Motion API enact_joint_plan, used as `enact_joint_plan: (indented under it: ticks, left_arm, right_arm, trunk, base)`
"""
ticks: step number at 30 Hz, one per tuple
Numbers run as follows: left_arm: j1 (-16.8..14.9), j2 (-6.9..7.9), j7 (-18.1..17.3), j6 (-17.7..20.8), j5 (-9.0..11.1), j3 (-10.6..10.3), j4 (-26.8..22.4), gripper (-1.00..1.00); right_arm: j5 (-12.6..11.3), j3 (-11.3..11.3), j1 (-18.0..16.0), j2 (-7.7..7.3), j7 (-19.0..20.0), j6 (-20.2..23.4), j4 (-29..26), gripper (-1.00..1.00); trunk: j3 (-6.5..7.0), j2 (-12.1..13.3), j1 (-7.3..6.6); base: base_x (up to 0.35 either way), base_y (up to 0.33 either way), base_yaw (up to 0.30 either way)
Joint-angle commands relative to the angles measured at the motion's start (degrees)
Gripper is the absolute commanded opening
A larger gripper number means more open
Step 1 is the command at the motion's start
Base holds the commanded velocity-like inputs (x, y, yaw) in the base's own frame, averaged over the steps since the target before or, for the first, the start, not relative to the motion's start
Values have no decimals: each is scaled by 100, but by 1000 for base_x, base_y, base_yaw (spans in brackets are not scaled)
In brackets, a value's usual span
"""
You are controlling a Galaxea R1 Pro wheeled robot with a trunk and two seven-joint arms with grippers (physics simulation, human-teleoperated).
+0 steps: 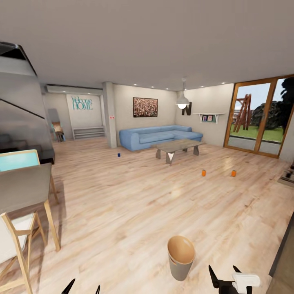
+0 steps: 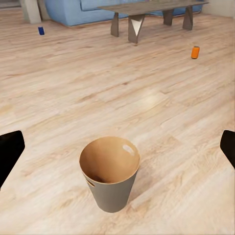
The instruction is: Put the three can of soda from the living room inside the tash can in the kitchen.
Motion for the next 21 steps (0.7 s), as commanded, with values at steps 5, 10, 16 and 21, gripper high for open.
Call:
enact_joint_plan:
  ticks: [5,10,16,21]
  left_arm:
    - [4,0,-2,-20,0,-4,0,100]
    - [4,0,1,-23,0,-5,0,100]
    - [3,0,-5,-13,0,1,0,100]
    - [4,0,-6,-10,0,2,0,100]
  right_arm:
    - [4,5,0,0,1,0,0,100]
    - [5,8,0,0,2,-2,0,100]
    - [0,9,0,0,-2,-3,0,100]
    - [-2,9,0,0,-3,-3,0,100]
  trunk:
    - [1,0,0]
    - [2,0,0]
    - [14,0,0]
    - [36,0,0]
  base:
    - [145,76,-9]
    - [71,43,-3]
    - [185,156,-84]
    - [240,212,-184]
